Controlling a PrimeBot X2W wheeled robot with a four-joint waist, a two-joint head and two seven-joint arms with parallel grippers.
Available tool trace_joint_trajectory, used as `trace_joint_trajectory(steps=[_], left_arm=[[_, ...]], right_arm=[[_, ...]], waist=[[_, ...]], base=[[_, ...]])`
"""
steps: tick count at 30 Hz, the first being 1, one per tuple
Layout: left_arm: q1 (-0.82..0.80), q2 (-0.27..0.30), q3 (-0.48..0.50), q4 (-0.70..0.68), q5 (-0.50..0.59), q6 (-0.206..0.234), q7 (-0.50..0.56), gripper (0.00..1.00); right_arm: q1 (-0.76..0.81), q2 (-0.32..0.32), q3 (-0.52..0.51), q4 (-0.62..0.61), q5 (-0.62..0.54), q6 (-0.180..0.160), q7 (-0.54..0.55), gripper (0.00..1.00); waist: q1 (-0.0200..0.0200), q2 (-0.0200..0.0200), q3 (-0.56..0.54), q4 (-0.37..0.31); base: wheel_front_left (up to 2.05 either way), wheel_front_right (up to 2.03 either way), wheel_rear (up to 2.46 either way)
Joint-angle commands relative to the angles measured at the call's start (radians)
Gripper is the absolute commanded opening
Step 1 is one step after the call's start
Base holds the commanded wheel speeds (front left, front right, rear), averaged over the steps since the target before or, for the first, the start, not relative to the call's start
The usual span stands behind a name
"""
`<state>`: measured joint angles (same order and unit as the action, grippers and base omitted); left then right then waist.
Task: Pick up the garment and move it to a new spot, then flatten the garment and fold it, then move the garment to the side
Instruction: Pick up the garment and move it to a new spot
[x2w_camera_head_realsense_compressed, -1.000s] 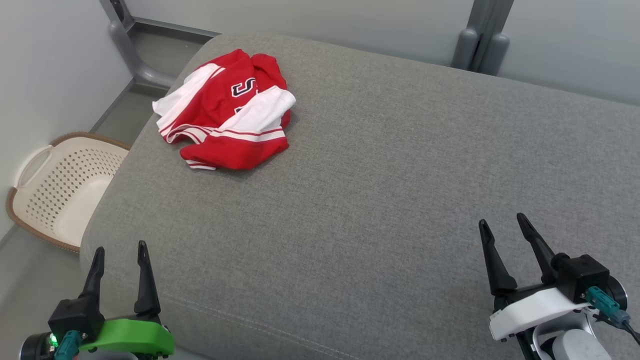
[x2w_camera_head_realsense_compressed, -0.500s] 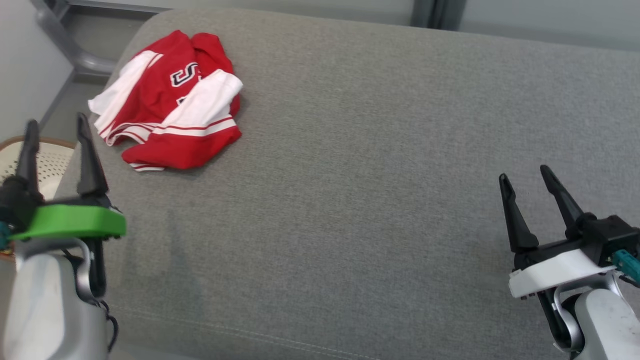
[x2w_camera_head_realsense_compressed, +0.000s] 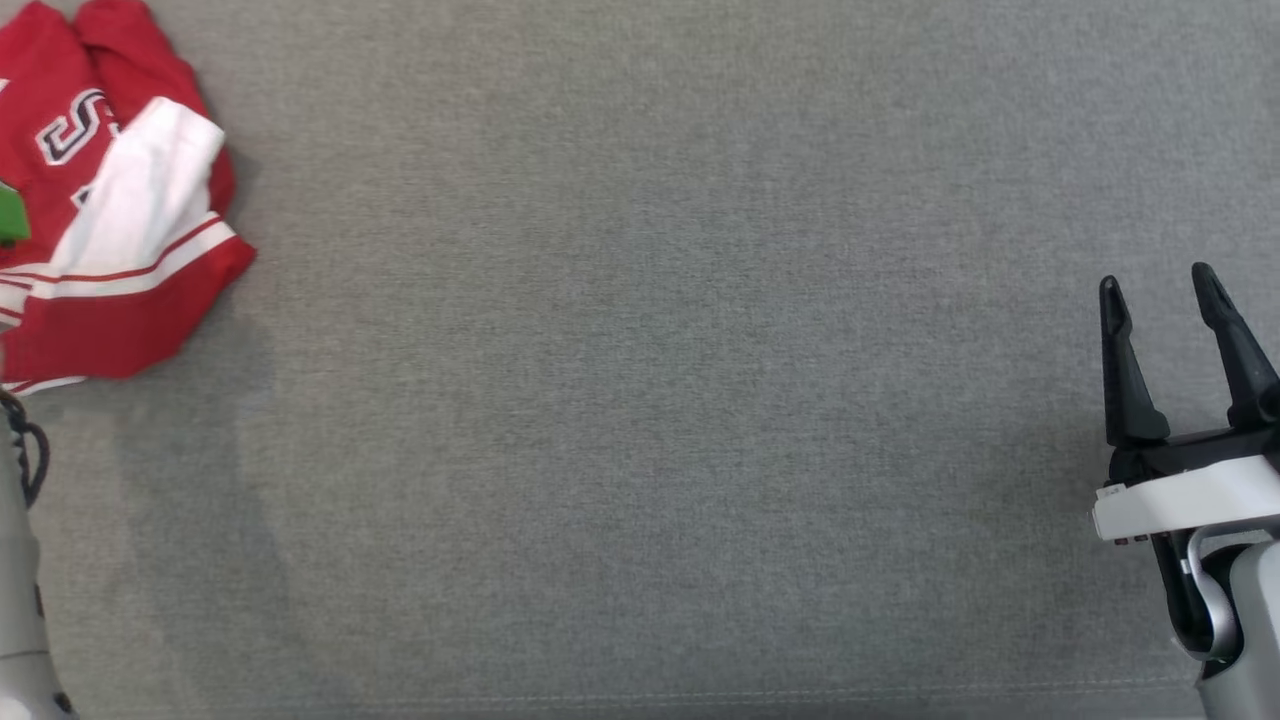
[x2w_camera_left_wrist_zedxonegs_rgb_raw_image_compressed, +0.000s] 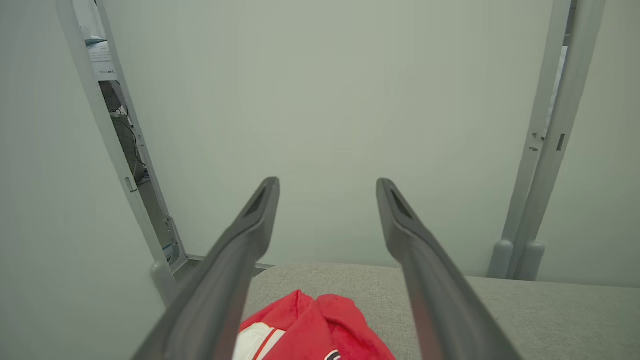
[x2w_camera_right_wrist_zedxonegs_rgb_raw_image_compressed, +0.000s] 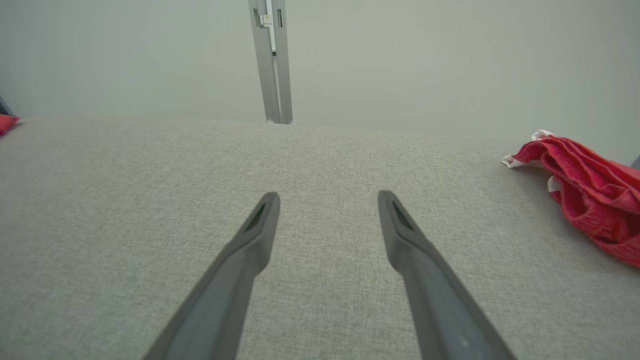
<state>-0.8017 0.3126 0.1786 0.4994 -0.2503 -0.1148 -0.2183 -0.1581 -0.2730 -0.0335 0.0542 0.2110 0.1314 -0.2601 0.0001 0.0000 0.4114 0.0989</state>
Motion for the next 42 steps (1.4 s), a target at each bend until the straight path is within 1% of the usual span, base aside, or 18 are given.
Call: trace_joint_trajectory(steps=[1,4,5,9,15,21,22,23,24,26,29,32,33,34,35,38,42], left_arm=[[-0.036,0.027,0.001,0.031,-0.008,-0.004,0.01,1.0],[-0.08,0.05,-0.003,0.117,-0.022,-0.006,0.047,1.0],[-0.089,0.066,-0.011,0.147,-0.011,-0.007,0.058,1.0],[-0.119,0.086,-0.003,0.259,-0.036,-0.008,0.112,1.0],[-0.142,0.097,0.003,0.41,-0.103,-0.013,0.241,1.0],[-0.138,0.094,-0.004,0.51,-0.155,-0.014,0.359,1.0],[-0.137,0.095,-0.008,0.515,-0.156,-0.015,0.362,0.74],[-0.135,0.097,-0.015,0.519,-0.154,-0.015,0.36,0.02],[-0.132,0.096,-0.023,0.519,-0.149,-0.015,0.354,0.0],[-0.124,0.092,-0.039,0.516,-0.142,-0.016,0.333,0.0],[-0.131,0.097,-0.055,0.49,-0.125,-0.015,0.273,0.0],[-0.141,0.102,-0.067,0.467,-0.108,-0.007,0.214,0.0],[-0.146,0.103,-0.073,0.452,-0.102,-0.007,0.194,0.0],[-0.152,0.105,-0.076,0.441,-0.097,-0.004,0.18,0.0],[-0.153,0.108,-0.083,0.428,-0.088,-0.002,0.165,0.0],[-0.166,0.103,-0.102,0.375,-0.075,-0.002,0.129,0.0],[-0.183,0.088,-0.134,0.285,-0.067,-0.006,0.108,0.0]], right_arm=[[-0.003,0.0,-0.005,-0.013,-0.006,-0.001,-0.005,1.0],[-0.008,-0.003,-0.014,-0.026,-0.01,-0.001,-0.005,1.0],[-0.009,-0.003,-0.017,-0.032,-0.012,-0.001,-0.005,1.0],[-0.025,-0.009,-0.021,-0.041,-0.015,-0.001,-0.006,1.0],[-0.038,-0.007,-0.013,-0.047,-0.022,-0.001,-0.006,1.0],[-0.048,-0.015,-0.002,-0.041,-0.018,-0.001,-0.006,1.0],[-0.051,-0.016,0.001,-0.037,-0.018,-0.001,-0.006,1.0],[-0.053,-0.016,0.005,-0.033,-0.017,-0.001,-0.006,1.0],[-0.055,-0.017,0.009,-0.028,-0.017,-0.001,-0.006,1.0],[-0.059,-0.018,0.018,-0.015,-0.018,-0.001,-0.006,1.0],[-0.069,-0.018,0.03,0.009,-0.022,-0.001,-0.006,1.0],[-0.069,-0.004,0.033,0.04,-0.028,-0.001,-0.002,1.0],[-0.064,0.008,0.026,0.042,0.007,-0.001,-0.004,1.0],[-0.061,0.002,0.039,0.041,0.016,-0.001,-0.005,1.0],[-0.052,0.022,0.01,0.04,0.007,-0.003,-0.005,1.0],[-0.034,0.058,0.006,0.025,-0.012,-0.001,-0.005,1.0],[-0.027,0.088,0.015,0.025,-0.029,-0.001,-0.006,1.0]], waist=[[-0.0001,0.0,0.118,-0.109],[-0.0001,0.0,0.142,-0.116],[-0.0001,0.0,0.15,-0.117],[-0.0001,0.0,0.171,-0.114],[-0.0001,0.0,0.183,-0.108],[-0.0001,0.0,0.18,-0.11],[-0.0001,0.0,0.177,-0.111],[-0.0001,0.0,0.173,-0.112],[-0.0001,0.0,0.169,-0.113],[-0.0001,0.0,0.157,-0.115],[-0.0001,0.0,0.134,-0.117],[-0.0001,0.0,0.102,-0.118],[-0.0001,0.0,0.09,-0.118],[-0.0001,0.0,0.081,-0.117],[-0.0001,0.0,0.066,-0.12],[-0.0001,0.0,0.027,-0.123],[-0.0001,0.0,-0.02,-0.134]], base=[[0.0,0.0,0.0],[0.0,0.0,0.0],[0.0,0.0,0.0],[0.0,0.0,0.0],[0.0,0.0,0.0],[0.0,0.0,0.0],[0.0,0.0,0.0],[0.0,0.0,0.0],[0.0,0.0,0.0],[0.0,0.0,0.0],[0.0,0.0,0.0],[0.0,0.0,0.0],[0.0,0.0,0.0],[0.0,0.0,0.0],[0.0,0.0,0.0],[0.0,0.0,0.0],[0.0,0.0,0.0]])
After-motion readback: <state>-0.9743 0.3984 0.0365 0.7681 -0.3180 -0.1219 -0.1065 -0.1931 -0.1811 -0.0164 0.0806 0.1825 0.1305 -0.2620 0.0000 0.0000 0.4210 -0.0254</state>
